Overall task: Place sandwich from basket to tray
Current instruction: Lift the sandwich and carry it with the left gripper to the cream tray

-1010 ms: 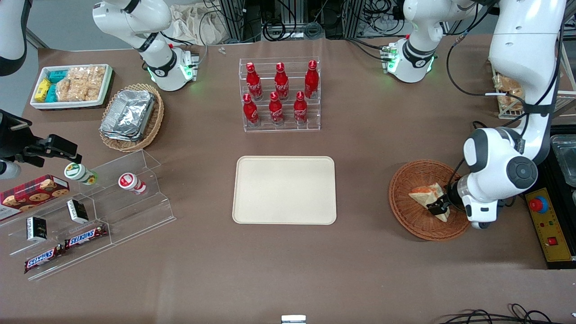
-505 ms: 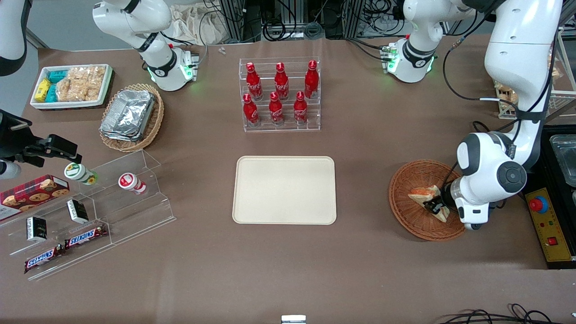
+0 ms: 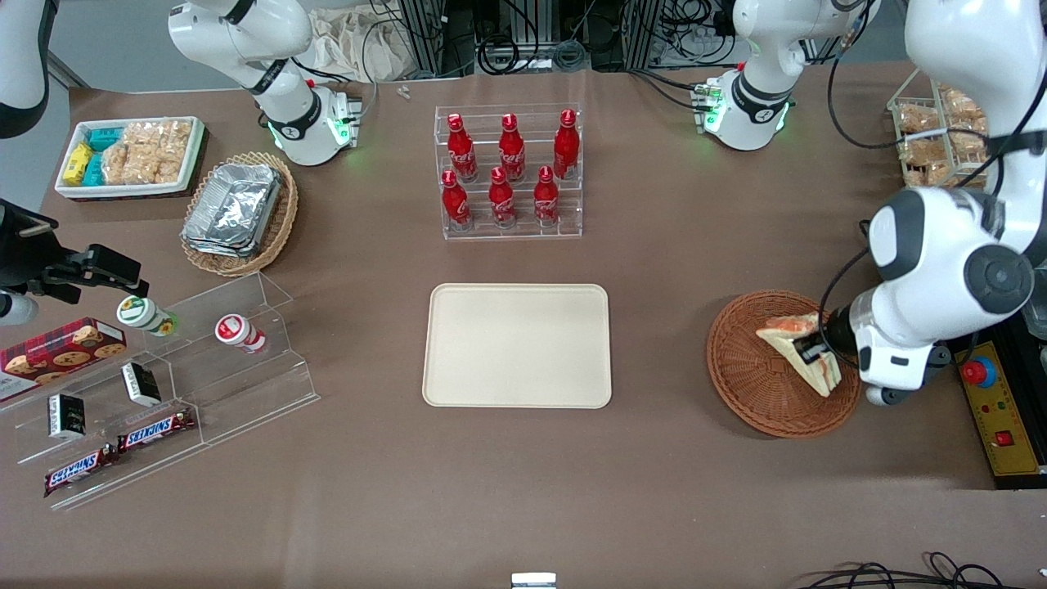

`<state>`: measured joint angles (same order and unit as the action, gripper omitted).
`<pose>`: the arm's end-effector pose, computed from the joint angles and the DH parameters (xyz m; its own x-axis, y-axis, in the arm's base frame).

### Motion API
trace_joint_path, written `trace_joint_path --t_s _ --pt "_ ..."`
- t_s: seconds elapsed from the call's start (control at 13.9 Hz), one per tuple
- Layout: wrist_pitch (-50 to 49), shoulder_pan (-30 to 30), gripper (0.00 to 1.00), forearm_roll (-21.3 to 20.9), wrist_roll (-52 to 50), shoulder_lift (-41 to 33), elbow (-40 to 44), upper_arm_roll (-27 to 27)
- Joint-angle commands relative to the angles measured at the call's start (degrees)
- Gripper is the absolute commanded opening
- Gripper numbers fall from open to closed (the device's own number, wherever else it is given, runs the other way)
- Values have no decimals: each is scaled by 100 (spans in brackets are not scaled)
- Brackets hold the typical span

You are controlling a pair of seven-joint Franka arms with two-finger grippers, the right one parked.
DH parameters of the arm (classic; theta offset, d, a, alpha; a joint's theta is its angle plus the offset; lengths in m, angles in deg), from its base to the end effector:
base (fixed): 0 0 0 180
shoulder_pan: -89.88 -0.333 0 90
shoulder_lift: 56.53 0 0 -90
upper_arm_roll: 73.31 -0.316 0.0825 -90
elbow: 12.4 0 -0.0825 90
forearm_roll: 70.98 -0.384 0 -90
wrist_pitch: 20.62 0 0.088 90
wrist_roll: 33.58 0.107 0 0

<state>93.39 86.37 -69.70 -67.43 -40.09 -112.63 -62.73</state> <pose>0.6274 -0.0707 0.4060 0.8836 0.4621 -0.0752 0.4655 -0.8843 0.0362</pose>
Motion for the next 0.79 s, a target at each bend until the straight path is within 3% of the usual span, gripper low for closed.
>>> trace_joint_path --t_s 0.0,0.29,0.58,0.72 --pt "-301 -9 0 82 634 -10 346 514" --pt "23 8 0 -32 977 174 487 1464" --pt "498 595 0 -110 986 560 478 1553" --pt "622 964 0 -425 882 920 496 1553"
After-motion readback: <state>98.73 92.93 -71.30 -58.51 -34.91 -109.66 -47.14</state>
